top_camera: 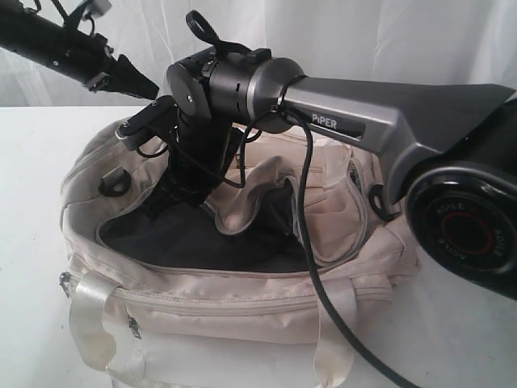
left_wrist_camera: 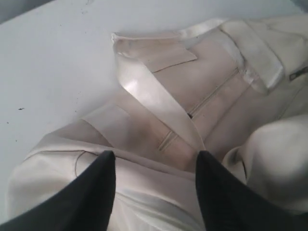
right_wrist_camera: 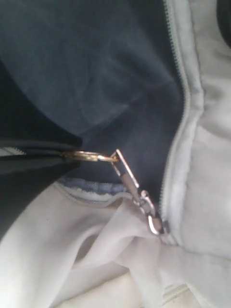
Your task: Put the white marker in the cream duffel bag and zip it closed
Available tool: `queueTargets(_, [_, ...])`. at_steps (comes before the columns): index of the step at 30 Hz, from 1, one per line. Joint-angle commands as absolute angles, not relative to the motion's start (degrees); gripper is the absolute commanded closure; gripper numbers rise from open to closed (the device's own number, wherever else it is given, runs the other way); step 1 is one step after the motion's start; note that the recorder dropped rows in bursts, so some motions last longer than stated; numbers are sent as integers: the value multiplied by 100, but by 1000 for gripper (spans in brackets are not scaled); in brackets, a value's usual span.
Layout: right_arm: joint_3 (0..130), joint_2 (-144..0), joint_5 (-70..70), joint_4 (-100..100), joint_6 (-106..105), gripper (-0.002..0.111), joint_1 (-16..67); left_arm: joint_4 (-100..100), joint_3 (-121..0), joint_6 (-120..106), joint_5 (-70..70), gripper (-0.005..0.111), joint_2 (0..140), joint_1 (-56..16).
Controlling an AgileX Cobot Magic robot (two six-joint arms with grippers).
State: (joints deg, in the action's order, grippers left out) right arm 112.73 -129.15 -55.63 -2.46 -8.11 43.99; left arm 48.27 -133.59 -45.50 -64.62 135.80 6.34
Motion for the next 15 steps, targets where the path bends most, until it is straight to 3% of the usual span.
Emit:
queueTargets(1, [11250,-12867,-5662,-194,-899,108,4382,4664,-13399,-4953,-6996,52,13698,492])
queueTargets(15, [11250,-12739,-5538,-184,-899,108,4382,3657,-13399,-3977,-6996,51,13846,503])
